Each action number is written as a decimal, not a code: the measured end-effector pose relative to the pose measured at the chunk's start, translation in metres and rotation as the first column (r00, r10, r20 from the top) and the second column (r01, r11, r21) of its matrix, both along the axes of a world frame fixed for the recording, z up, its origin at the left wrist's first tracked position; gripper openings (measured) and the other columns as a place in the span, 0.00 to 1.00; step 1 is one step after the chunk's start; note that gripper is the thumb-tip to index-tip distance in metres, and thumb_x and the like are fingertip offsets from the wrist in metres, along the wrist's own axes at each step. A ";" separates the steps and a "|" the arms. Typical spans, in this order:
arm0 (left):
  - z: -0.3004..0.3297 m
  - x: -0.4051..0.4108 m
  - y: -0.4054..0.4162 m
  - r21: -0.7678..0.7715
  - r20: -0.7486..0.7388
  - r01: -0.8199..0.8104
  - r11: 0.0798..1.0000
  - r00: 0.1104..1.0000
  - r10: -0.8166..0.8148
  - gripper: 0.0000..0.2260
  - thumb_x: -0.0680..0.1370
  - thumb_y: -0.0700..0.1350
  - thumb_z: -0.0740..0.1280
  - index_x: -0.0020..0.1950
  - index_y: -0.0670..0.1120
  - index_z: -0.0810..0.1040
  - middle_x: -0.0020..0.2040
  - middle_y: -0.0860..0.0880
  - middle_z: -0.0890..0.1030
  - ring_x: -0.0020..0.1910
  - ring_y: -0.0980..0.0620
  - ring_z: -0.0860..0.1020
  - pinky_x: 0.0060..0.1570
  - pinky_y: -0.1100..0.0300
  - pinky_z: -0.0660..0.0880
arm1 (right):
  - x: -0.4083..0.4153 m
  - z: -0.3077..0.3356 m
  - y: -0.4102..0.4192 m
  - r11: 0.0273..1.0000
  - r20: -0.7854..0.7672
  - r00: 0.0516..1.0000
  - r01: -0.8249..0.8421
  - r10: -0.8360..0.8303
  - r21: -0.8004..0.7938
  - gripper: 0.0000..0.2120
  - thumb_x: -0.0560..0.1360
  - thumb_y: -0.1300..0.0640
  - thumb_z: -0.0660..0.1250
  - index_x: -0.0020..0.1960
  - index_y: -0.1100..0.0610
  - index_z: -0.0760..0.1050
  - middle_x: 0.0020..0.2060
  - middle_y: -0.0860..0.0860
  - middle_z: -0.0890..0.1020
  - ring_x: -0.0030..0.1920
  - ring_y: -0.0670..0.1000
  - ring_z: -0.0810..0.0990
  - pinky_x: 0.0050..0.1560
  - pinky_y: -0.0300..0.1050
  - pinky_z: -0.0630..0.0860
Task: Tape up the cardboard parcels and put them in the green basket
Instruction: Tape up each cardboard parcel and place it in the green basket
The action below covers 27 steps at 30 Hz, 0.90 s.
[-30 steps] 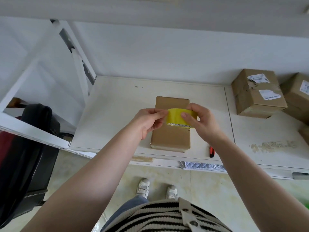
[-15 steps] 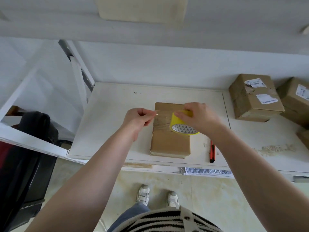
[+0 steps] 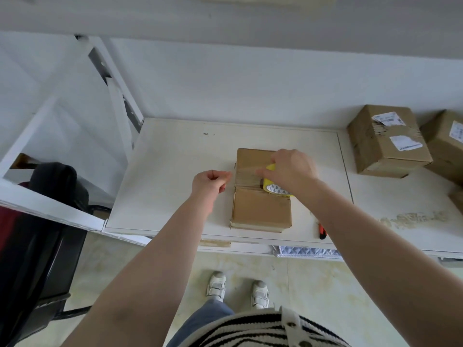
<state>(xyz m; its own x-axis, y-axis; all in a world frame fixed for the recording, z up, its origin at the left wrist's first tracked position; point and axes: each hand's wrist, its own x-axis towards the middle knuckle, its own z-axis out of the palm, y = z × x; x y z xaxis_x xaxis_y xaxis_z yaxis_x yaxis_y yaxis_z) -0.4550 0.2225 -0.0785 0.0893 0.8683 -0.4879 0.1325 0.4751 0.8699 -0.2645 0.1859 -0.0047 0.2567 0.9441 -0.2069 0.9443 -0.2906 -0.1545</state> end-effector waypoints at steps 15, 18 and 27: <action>-0.018 0.016 -0.003 -0.165 0.075 -0.072 0.984 0.994 0.085 0.06 0.75 0.43 0.73 0.39 0.45 0.81 0.32 0.50 0.77 0.30 0.54 0.73 0.39 0.65 0.76 | -0.004 -0.008 0.004 1.000 0.064 0.998 0.021 -0.021 0.010 0.23 0.73 0.34 0.63 0.51 0.54 0.79 0.35 0.48 0.76 0.38 0.53 0.75 0.31 0.41 0.64; -0.018 0.016 -0.003 -0.156 0.074 -0.067 0.985 0.994 0.079 0.06 0.76 0.43 0.73 0.40 0.45 0.80 0.33 0.50 0.76 0.31 0.53 0.73 0.39 0.65 0.76 | -0.004 -0.008 0.004 1.000 0.055 0.998 0.026 -0.026 0.010 0.23 0.73 0.34 0.63 0.50 0.54 0.79 0.34 0.47 0.76 0.37 0.52 0.75 0.29 0.40 0.62; -0.019 0.015 -0.001 -0.149 0.091 -0.066 0.987 0.993 0.080 0.05 0.77 0.41 0.72 0.42 0.43 0.80 0.34 0.49 0.76 0.33 0.53 0.73 0.40 0.65 0.76 | -0.005 -0.009 0.006 0.999 0.054 0.997 0.048 -0.047 -0.013 0.23 0.73 0.34 0.64 0.51 0.54 0.80 0.30 0.46 0.74 0.33 0.51 0.74 0.28 0.39 0.61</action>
<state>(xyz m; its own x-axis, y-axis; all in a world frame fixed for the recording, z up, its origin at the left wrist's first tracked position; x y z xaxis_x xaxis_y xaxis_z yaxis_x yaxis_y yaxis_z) -0.4397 0.2211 -0.0977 0.0809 0.7944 -0.6019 0.0120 0.6031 0.7976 -0.2699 0.1921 -0.0133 0.3122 0.9277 -0.2046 0.9362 -0.3370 -0.0996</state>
